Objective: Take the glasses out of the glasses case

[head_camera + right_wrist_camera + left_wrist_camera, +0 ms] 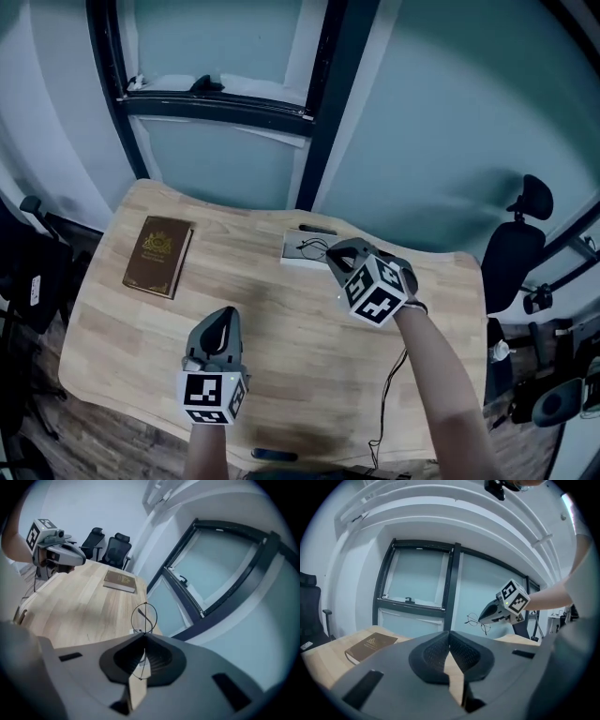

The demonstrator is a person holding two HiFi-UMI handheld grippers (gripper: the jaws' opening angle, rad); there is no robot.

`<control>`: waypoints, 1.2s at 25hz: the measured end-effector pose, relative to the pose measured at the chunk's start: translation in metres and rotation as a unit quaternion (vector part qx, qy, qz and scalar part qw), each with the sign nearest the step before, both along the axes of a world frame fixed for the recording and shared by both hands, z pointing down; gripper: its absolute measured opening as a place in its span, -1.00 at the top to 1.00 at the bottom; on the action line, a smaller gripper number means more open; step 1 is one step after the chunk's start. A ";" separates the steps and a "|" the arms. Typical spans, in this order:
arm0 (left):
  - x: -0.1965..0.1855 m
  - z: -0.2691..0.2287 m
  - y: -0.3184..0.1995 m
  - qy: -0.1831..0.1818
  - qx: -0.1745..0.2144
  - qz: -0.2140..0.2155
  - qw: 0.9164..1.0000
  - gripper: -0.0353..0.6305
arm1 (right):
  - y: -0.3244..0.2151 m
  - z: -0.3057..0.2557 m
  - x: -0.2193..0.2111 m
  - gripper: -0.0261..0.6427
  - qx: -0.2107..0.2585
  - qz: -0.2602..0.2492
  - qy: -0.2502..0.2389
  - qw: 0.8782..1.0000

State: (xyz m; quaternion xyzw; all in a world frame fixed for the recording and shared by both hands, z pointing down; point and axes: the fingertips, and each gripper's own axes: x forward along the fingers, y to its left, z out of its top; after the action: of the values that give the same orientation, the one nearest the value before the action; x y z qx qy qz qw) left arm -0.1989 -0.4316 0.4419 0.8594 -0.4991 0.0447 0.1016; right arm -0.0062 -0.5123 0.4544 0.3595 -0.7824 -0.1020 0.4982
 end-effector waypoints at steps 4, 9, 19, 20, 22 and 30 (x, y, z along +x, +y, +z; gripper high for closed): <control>0.000 -0.013 0.013 -0.001 0.015 0.009 1.000 0.85 | 0.039 -0.030 -0.005 0.88 0.040 0.030 -0.037 0.998; 0.003 -0.036 0.034 -0.004 0.040 0.014 0.999 0.85 | 0.082 -0.061 -0.008 0.88 0.085 0.072 -0.104 0.988; 0.021 -0.091 0.089 -0.014 0.096 -0.005 0.995 0.85 | 0.186 -0.135 0.017 0.87 0.168 0.120 -0.324 0.923; 0.026 -0.097 0.096 -0.015 0.102 -0.006 0.995 0.85 | 0.197 -0.144 0.022 0.87 0.179 0.123 -0.336 0.916; 0.035 -0.110 0.113 -0.020 0.116 -0.009 0.993 0.85 | 0.221 -0.160 0.031 0.87 0.198 0.128 -0.358 0.903; 0.062 -0.153 0.164 -0.042 0.162 -0.018 0.986 0.85 | 0.289 -0.188 0.070 0.88 0.245 0.148 -0.418 0.862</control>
State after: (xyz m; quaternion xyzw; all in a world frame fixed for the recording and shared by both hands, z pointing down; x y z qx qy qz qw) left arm -0.1373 -0.2674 0.2891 0.8527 -0.5191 -0.0023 -0.0588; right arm 0.0635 -0.2236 0.2662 0.5908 -0.8043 -0.0560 0.0298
